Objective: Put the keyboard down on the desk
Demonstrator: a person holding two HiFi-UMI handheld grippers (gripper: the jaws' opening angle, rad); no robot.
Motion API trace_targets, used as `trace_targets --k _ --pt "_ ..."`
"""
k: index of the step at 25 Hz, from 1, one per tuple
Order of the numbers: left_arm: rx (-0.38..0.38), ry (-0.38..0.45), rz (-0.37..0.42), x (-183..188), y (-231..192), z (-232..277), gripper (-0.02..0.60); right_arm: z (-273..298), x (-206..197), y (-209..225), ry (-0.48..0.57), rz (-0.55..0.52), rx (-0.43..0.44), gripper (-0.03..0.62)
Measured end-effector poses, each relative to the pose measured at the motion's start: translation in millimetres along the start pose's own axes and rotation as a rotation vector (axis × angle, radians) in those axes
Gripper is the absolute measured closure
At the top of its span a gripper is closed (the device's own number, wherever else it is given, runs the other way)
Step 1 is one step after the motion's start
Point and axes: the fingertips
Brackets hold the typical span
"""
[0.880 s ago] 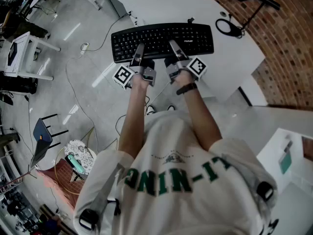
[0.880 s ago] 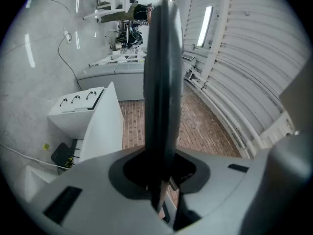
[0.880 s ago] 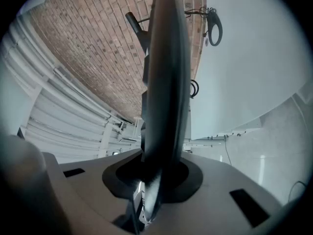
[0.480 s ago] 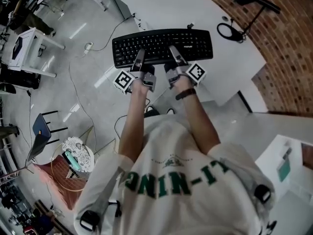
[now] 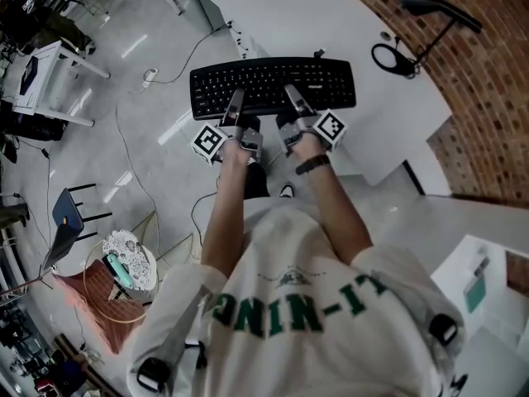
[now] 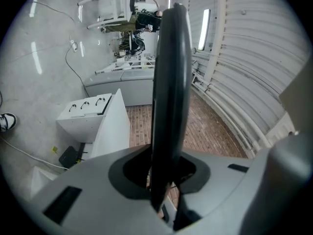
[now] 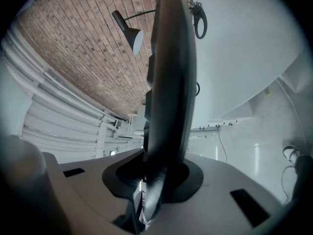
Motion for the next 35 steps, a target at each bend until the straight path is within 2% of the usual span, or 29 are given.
trace_targets --k 6,14,22,26,30,35 --pt "-0.009 -0.017 -0.008 23.4 -23.5 21.6 0.500 31.3 6.0 8.5 0.018 -0.017 -0.017 0.523" --pt "-0.054 -0.099 -0.062 67.6 -39.7 112.2 0.500 111.1 45.2 -2.1 0.111 -0.018 0.019 0.523" --pt "-0.036 -0.160 -0.126 96.4 -69.7 180.6 0.500 168.0 82.4 6.5 0.197 -0.028 -0.015 0.523" --pt "-0.034 -0.208 -0.117 106.4 -79.7 205.3 0.500 188.2 94.7 15.5 0.234 -0.020 -0.039 0.523" --pt "-0.049 -0.247 -0.103 117.8 -89.5 222.3 0.500 205.0 101.9 19.4 0.259 -0.026 -0.027 0.523" --pt "-0.056 -0.281 -0.153 118.9 -101.0 230.5 0.500 211.3 104.7 27.9 0.289 -0.032 -0.036 0.523"
Point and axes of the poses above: the fingertips, and each gripper's own axes: z forward along the fingers, y to its right, x out of its top, and after that the axes turned 6 degrees about -x, right-handed
